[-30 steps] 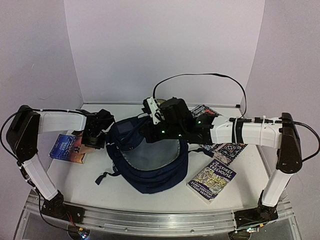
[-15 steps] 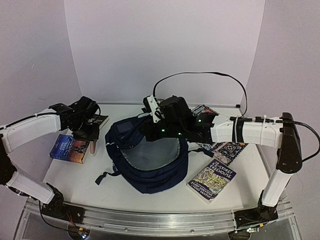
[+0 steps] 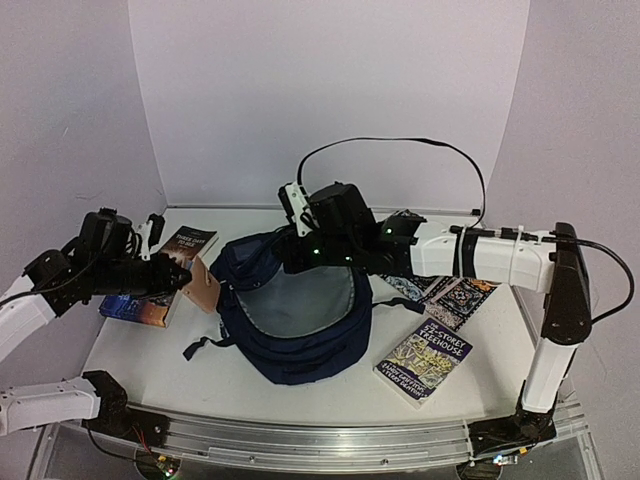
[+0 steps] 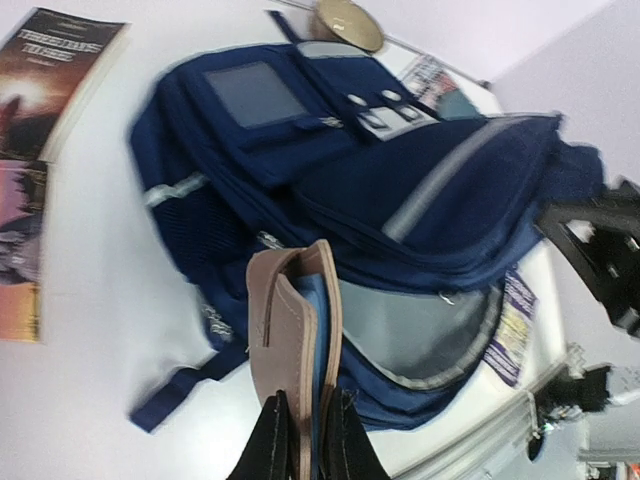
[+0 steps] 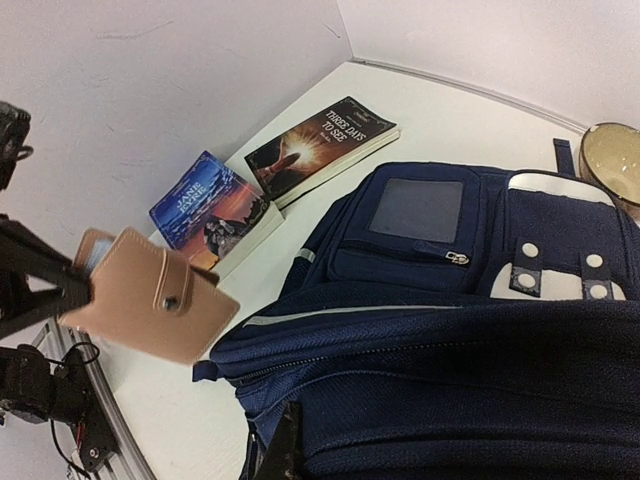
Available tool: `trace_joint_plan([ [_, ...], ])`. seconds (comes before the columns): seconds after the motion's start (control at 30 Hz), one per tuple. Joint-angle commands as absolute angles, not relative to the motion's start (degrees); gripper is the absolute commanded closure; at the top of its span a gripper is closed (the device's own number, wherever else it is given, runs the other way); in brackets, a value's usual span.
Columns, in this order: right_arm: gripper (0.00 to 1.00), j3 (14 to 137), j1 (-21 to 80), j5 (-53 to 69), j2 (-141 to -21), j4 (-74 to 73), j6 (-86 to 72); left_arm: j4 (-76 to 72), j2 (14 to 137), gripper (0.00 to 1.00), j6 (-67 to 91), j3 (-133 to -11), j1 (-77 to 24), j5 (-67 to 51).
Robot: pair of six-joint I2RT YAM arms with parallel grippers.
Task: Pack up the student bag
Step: Place the card case in the second largest pocket of the bag.
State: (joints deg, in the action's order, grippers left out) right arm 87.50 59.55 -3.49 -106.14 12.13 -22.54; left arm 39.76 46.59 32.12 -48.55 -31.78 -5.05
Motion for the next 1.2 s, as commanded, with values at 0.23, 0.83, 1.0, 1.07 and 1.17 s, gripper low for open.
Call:
trace_joint_plan([
  [0.23, 1.0, 94.9, 59.0, -5.6, -106.9, 16.9, -20.7, 16.8, 32.2, 1.0, 27.7, -37.6, -32.3, -27.3],
  [0.83, 1.0, 98.5, 58.8, -3.3, -108.0, 14.1, -20.4, 1.6, 46.0, 1.0, 9.0, -37.8, -54.2, -12.4],
  [1.0, 1.0, 99.5, 58.7, -2.3, -108.0, 13.4, -20.3, -3.1, 52.5, 1.0, 0.7, -39.1, -70.0, 11.3],
  [1.07, 1.0, 99.5, 58.7, -1.8, -108.0, 13.3, -20.2, -4.9, 54.1, 1.0, -3.0, -39.1, -71.8, 15.8],
  [1.17, 1.0, 99.2, 58.7, -1.4, -107.6, 13.1, -20.2, -6.6, 57.2, 1.0, -7.4, -38.9, -73.4, 20.6],
])
